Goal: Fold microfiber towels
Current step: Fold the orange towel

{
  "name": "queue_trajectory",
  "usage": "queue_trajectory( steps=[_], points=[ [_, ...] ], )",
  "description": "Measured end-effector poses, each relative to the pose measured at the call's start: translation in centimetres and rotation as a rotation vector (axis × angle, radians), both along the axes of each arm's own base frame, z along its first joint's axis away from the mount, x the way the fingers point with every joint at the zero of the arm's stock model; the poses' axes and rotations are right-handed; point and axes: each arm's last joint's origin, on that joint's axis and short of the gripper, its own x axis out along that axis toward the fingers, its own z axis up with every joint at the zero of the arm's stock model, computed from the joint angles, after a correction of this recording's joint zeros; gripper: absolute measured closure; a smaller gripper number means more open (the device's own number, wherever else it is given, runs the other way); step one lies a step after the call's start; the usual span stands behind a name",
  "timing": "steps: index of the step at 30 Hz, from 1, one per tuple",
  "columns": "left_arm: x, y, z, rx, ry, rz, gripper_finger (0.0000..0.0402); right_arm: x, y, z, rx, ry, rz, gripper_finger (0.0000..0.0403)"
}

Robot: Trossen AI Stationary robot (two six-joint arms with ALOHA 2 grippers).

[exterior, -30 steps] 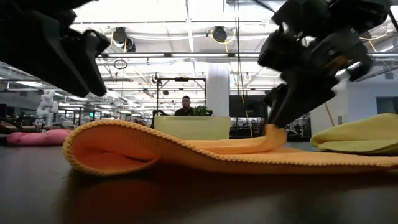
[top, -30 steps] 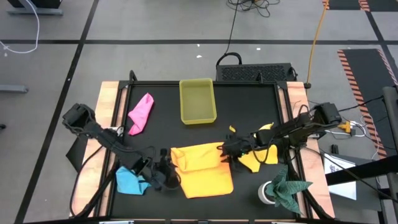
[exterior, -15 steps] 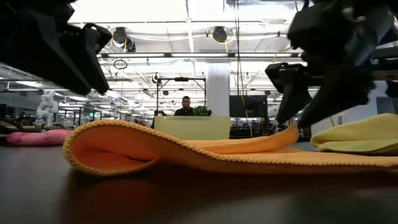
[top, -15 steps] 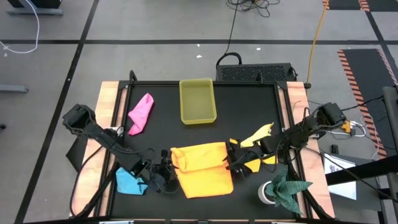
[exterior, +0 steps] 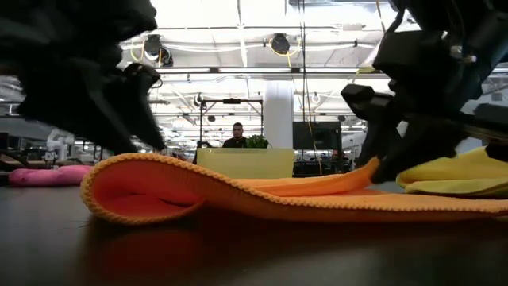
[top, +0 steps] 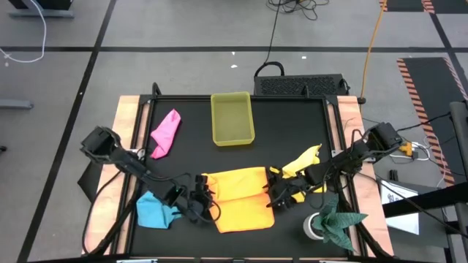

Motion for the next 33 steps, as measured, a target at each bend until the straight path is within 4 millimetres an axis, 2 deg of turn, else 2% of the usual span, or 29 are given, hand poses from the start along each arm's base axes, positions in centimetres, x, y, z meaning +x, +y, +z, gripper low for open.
queue_trajectory(
  steps=[3, 10, 17, 22, 27, 33],
  points=[
    [0.3, -0.1, 0.5, 0.045, -0.030, -0.013, 0.0173, 0.2, -0.2, 0.3, -0.035, -0.061, -0.092, 0.0389],
    [0.1, -0.4, 0.2, 0.212, -0.011, -0.099, 0.0172, 0.1, -1.0, 1.7, -0.098, -0.206, -0.366, 0.0400],
    [-0.3, 0.2, 0.0, 0.285, 0.027, -0.051, 0.0172, -0.7, -1.5, 2.7, -0.046, -0.214, -0.453, 0.0402],
    [0.2, 0.6, -1.3, 0.291, 0.067, -0.037, 0.0172, -1.2, -1.6, 3.4, -0.020, -0.216, -0.478, 0.0402],
    [1.0, 0.6, -2.7, 0.374, 0.049, -0.034, 0.0172, -1.3, -1.7, 3.6, -0.010, -0.225, -0.479, 0.0402],
    [1.5, 0.5, -2.8, 0.467, -0.006, -0.027, 0.0172, -1.4, -1.7, 3.5, -0.009, -0.217, -0.482, 0.0402]
  ],
)
